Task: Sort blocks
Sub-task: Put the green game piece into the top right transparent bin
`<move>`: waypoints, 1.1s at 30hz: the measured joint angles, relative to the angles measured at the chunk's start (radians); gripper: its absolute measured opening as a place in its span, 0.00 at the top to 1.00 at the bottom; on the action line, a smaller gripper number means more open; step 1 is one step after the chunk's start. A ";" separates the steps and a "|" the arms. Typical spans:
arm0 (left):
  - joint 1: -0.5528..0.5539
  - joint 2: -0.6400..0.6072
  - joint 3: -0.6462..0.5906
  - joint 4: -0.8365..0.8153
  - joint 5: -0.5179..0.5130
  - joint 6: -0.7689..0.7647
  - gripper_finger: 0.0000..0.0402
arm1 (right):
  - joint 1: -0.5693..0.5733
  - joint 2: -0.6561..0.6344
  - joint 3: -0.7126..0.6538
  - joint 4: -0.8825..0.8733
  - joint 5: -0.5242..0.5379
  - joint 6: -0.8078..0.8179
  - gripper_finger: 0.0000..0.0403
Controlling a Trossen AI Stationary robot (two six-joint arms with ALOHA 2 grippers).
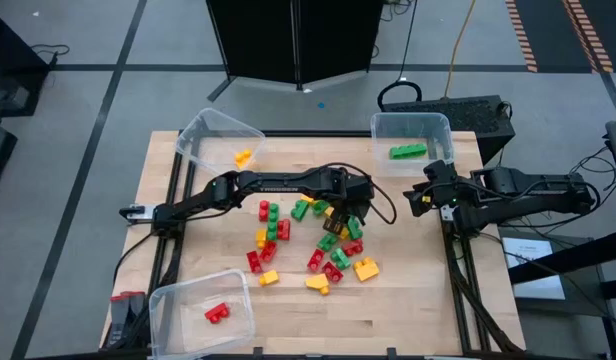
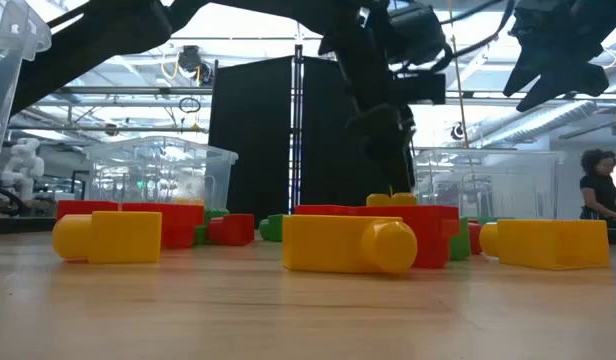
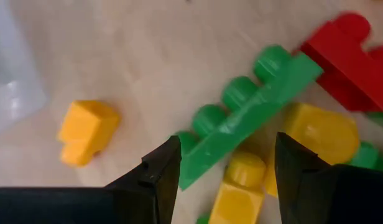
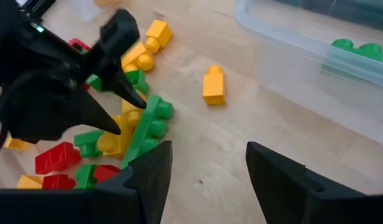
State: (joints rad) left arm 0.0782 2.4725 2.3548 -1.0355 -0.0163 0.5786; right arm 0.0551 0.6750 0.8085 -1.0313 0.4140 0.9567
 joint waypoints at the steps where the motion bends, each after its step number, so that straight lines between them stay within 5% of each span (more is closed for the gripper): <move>1: -0.001 0.000 -0.001 0.001 0.012 0.023 0.60 | 0.000 0.000 0.000 0.000 -0.001 0.000 0.50; 19: 0.004 0.021 -0.004 0.098 0.049 0.269 0.60 | 0.000 0.000 0.000 -0.001 -0.001 -0.026 0.50; 33: 0.007 0.105 -0.002 0.121 0.013 0.284 0.60 | 0.000 -0.001 0.000 -0.002 -0.001 -0.034 0.50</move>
State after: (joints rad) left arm 0.0849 2.5771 2.3528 -0.9140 -0.0034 0.8628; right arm 0.0551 0.6743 0.8085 -1.0328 0.4133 0.9222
